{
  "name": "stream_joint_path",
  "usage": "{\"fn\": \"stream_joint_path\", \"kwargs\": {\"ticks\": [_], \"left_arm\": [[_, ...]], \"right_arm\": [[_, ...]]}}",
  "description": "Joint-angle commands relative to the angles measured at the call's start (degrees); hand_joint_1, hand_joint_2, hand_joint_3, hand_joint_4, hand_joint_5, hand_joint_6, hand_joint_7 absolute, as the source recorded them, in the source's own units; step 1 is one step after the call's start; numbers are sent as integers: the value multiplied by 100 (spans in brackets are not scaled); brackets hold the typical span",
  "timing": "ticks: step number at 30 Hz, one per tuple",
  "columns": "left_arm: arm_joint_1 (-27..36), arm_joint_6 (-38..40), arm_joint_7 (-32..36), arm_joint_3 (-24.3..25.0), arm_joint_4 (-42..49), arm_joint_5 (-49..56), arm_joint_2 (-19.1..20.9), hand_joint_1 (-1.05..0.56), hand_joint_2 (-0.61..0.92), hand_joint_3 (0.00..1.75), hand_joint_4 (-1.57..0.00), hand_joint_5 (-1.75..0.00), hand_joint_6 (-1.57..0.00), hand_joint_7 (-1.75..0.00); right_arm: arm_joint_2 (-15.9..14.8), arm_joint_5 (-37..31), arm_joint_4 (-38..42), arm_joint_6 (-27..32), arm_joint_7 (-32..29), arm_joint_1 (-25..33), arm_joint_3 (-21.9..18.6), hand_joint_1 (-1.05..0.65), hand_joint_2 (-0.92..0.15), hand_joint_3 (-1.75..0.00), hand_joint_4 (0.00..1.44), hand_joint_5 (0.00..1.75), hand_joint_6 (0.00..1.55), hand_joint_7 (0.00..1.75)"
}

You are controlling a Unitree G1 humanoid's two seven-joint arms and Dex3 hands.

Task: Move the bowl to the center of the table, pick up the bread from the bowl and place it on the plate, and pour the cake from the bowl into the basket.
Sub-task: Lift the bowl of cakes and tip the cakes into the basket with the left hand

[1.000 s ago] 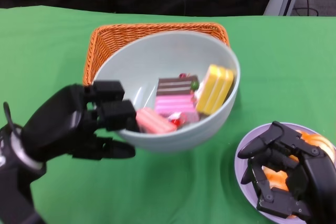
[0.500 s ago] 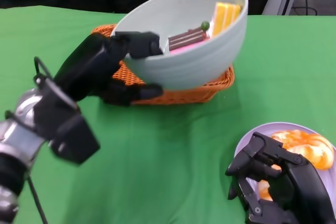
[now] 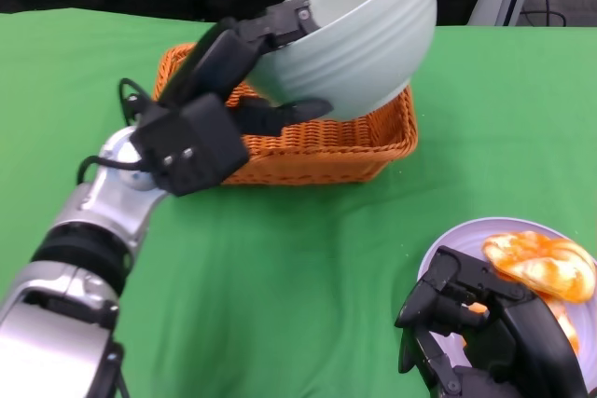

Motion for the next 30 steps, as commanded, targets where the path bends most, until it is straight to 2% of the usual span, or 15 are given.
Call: {"fn": "stream_joint_path", "kwargs": {"ticks": [1, 2, 6, 14, 23, 26, 30], "left_arm": [[-306, 174, 177, 172, 105, -11, -147, -26, 92, 55, -72, -175, -47, -162], [-315, 189, 178, 191, 115, 1, -161, -26, 92, 55, -72, -175, -47, -163], [-557, 745, -169, 596, 261, -504, -666, -31, 92, 51, -75, -175, -48, -164], [-928, 2025, -686, 1504, 467, -1448, -1281, -30, 92, 48, -58, -175, -48, -163], [-1148, 2806, -891, 2094, 546, -1906, -1443, -31, 92, 42, -59, -175, -47, -166], [-1221, 3393, -759, 2610, 555, -2454, -1603, -22, 92, 49, -66, -175, -49, -173], [-1208, 3933, -482, 3038, 553, -2862, -1682, -23, 92, 52, -70, -175, -49, -174]], "right_arm": [[-83, 46, 53, 81, 44, -17, -17, -6, -54, -121, 67, 174, 61, 149], [-82, 51, 53, 90, 47, -18, -19, -6, -54, -121, 67, 174, 61, 149], [-88, 48, 125, 115, 78, -56, -38, -5, -55, -121, 66, 175, 60, 149], [-66, -39, 325, -55, 100, -123, -91, -6, -55, -119, 65, 175, 60, 151], [-75, 11, 375, -80, 150, -120, -108, -6, -55, -121, 65, 175, 60, 151], [-98, 107, 378, -14, 222, -117, -130, -7, -55, -121, 65, 175, 60, 151], [-95, 54, 412, -103, 228, -118, -146, -6, -54, -121, 66, 175, 60, 152]]}}
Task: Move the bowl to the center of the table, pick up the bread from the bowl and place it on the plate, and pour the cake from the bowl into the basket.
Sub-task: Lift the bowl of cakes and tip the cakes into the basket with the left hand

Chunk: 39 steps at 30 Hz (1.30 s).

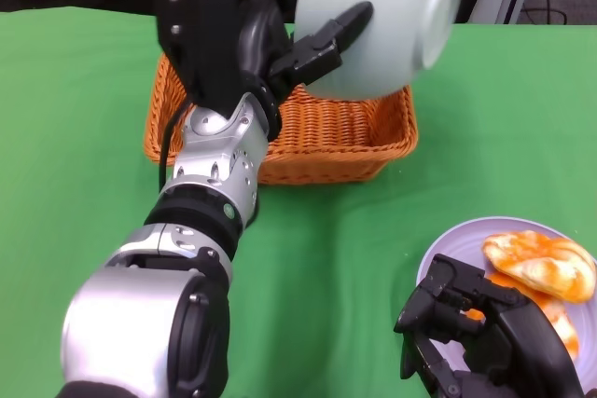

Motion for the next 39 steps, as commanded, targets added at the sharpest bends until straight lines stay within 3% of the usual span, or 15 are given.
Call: {"fn": "stream_joint_path", "kwargs": {"ticks": [1, 6, 9, 12, 15, 17, 25, 31, 39], "left_arm": [[-241, 330, 277, 311, -30, -327, -41, -23, 92, 52, -70, -175, -49, -174], [-226, 759, 914, 783, -39, -774, -162, -17, 92, 52, -75, -175, -54, -174], [-221, 961, 1088, 979, -30, -982, -184, -16, 92, 55, -75, -175, -48, -175], [-254, 1274, 1179, 1234, 9, -1265, -152, -12, 92, 62, -74, -175, -45, -175], [-319, 1626, 1275, 1546, 70, -1594, -71, -10, 86, 77, -79, -175, -53, -175], [-360, 1820, 1384, 1713, 113, -1769, -13, -15, 91, 67, -81, -175, -55, -175], [-437, 2653, 1453, 2108, 299, -2158, 329, -27, 92, 61, -80, -175, -52, -175], [-461, 2930, 1101, 2029, 265, -2082, 463, -31, 92, 56, -78, -175, -51, -175], [-417, 2492, 419, 1523, 54, -1646, 390, -21, 92, 55, -78, -175, -54, -174]], "right_arm": [[-66, 9, 22, -103, 5, -9, -52, -6, -54, -121, 66, 175, 60, 152], [-83, -4, -19, -40, -12, 13, -54, -7, -55, -121, 65, 175, 59, 151], [-75, -50, 13, -119, -32, 7, -50, -6, -55, -120, 65, 175, 59, 152], [-73, -47, 14, -120, -33, 5, -51, -5, -55, -121, 65, 175, 59, 152], [-66, -11, 10, -99, -19, 11, -52, -5, -55, -121, 65, 175, 59, 152], [-72, 17, 25, -95, 6, 3, -55, -6, -55, -121, 65, 175, 59, 153], [-73, 8, 55, -150, -5, 17, -67, -5, -55, -122, 65, 175, 59, 152], [-98, 67, 69, -158, 55, 14, -69, -6, -55, -122, 65, 175, 59, 152], [-84, 1, 45, -129, 2, 38, -64, -5, -55, -121, 65, 175, 60, 152]]}}
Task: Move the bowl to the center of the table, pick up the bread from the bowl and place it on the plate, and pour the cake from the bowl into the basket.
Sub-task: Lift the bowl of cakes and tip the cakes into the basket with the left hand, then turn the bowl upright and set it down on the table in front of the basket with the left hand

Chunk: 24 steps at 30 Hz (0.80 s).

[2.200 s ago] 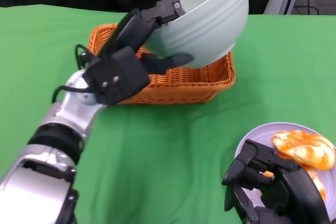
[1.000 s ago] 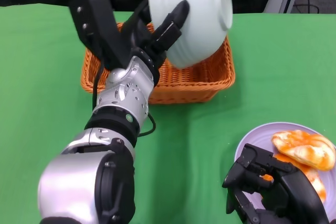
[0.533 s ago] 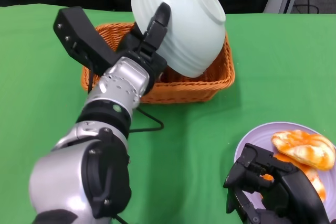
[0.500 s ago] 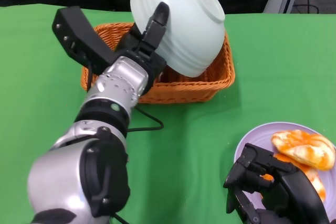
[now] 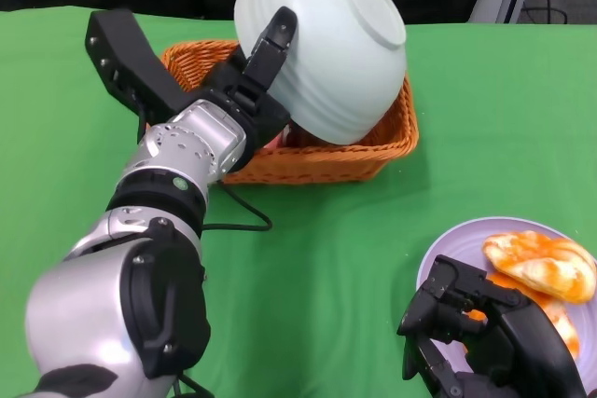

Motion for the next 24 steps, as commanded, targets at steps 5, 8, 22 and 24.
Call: {"fn": "stream_joint_path", "kwargs": {"ticks": [5, 8, 22, 24], "left_arm": [[-100, -697, -777, -459, -370, 347, -61, -15, 91, 59, -77, -175, -66, -156], [-37, -1117, -1059, -742, -504, 594, -91, -19, 92, 56, -74, -175, -67, -155], [457, -4289, -2187, -2554, -1126, 2598, 451, -33, 92, 47, -63, -175, -46, -170], [558, -5049, -2279, -2888, -1274, 3028, 729, -27, 91, 54, -66, -175, -51, -163]], "right_arm": [[-66, 65, 29, 7, 9, 20, -50, -5, -55, -121, 66, 175, 60, 153], [-55, 78, 48, -24, 20, 20, -50, -5, -55, -121, 66, 175, 60, 153], [-80, 52, 73, -17, 13, -8, -70, -6, -54, -122, 65, 175, 60, 153], [-92, 55, 74, -31, 24, -14, -79, -6, -54, -123, 65, 175, 60, 152]]}}
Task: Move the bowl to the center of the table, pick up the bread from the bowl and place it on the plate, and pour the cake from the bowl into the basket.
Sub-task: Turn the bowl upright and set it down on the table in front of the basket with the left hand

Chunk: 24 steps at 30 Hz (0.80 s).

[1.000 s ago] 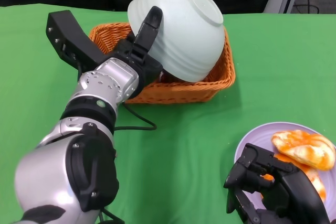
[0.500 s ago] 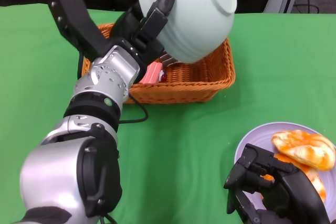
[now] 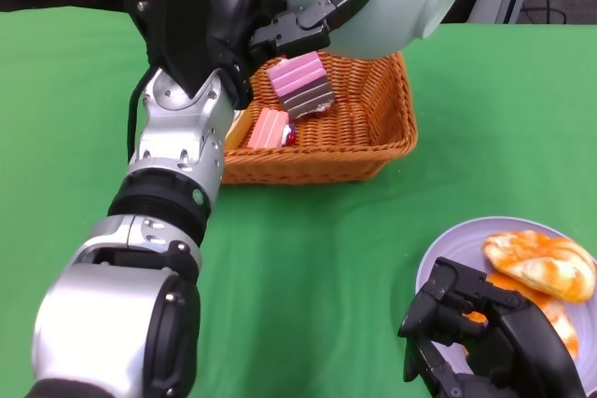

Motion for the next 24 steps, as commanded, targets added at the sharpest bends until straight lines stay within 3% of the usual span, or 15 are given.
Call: {"fn": "stream_joint_path", "kwargs": {"ticks": [1, 4, 7, 10, 17, 24], "left_arm": [[165, -1242, -133, -460, -324, 627, 530, -26, 90, 55, -67, -175, -52, -162], [193, -1552, -7, -568, -275, 795, 631, -28, 90, 56, -66, -175, -52, -159], [614, -3014, 1419, -1077, -508, 2387, 1316, -26, 89, 52, -71, -175, -56, -149], [839, -3628, 2798, -1440, -685, 3695, 1759, -22, 85, 48, -69, -175, -59, -140], [1138, -3900, 5120, -2082, -972, 5494, 2424, -26, 91, 35, -67, -174, -61, -131], [1243, -3925, 6462, -2695, -1050, 6256, 2895, -26, 92, 32, -68, -175, -59, -140]], "right_arm": [[-73, 63, 9, -19, 10, -4, -78, -6, -54, -123, 64, 175, 60, 152], [-76, 86, -6, 6, 18, 0, -76, -7, -54, -123, 64, 175, 60, 151], [-102, 52, -63, 45, -25, 0, -112, -4, -55, -123, 64, 174, 60, 150], [-116, 53, -73, 57, -25, 2, -128, -4, -55, -122, 65, 174, 60, 150], [-96, 45, -5, -14, -11, -22, -132, -2, -56, -122, 66, 174, 60, 152], [-101, 32, 62, -27, 2, -66, -140, -4, -56, -120, 66, 174, 60, 151]]}}
